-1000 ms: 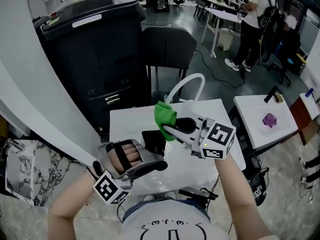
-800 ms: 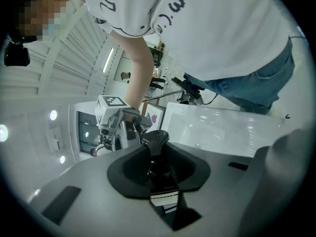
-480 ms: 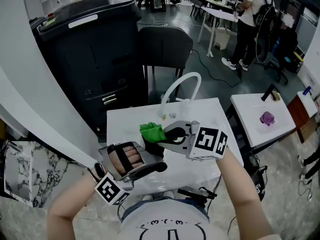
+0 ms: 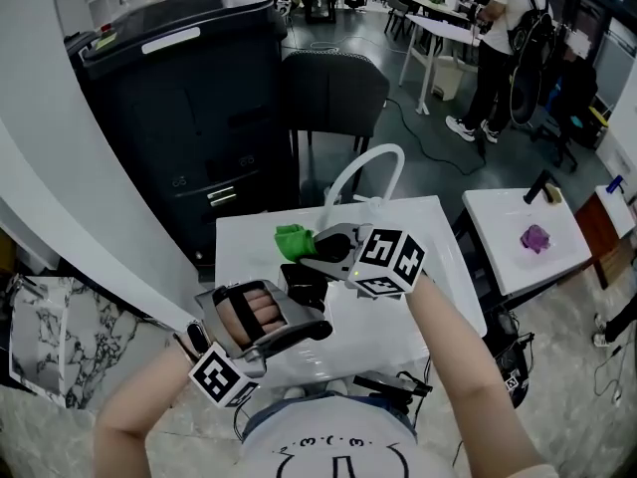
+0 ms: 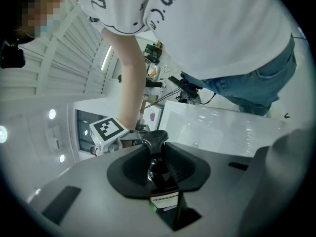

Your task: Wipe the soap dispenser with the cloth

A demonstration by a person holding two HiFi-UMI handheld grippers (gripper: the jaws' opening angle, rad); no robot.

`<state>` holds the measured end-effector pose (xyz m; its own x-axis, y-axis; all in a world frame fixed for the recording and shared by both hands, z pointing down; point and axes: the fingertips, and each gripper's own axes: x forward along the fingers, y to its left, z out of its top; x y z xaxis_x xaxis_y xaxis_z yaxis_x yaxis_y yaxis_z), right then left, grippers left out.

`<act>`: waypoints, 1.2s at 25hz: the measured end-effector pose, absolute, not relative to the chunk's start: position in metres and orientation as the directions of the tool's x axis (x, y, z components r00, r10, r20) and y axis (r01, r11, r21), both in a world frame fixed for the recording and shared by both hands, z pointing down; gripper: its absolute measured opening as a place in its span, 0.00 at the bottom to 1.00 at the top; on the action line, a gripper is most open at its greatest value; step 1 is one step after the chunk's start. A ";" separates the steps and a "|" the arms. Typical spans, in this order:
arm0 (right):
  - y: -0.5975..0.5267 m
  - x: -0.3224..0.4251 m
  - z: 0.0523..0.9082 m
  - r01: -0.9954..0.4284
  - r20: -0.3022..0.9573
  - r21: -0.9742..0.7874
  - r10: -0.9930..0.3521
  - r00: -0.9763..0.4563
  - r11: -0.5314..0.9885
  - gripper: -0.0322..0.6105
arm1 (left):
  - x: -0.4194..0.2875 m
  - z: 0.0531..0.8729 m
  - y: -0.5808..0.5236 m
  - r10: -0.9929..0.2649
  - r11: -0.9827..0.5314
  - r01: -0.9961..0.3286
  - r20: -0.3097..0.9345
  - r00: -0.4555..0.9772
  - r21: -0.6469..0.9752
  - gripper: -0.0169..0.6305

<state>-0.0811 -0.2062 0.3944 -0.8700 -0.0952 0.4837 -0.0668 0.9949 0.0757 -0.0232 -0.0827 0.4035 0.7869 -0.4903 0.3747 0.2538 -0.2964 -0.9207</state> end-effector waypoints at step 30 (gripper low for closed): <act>-0.157 -0.111 0.379 0.111 0.471 -0.013 0.104 -0.876 0.994 0.12 | -0.026 0.414 -0.067 -0.502 -0.294 0.298 0.412 0.761 -0.908 0.19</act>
<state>-0.1107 -0.1572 0.3793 -0.8760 0.1043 0.4709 0.1114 0.9937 -0.0128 -0.0263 -0.0667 0.4145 0.7607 -0.5016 0.4120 0.2982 -0.2937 -0.9082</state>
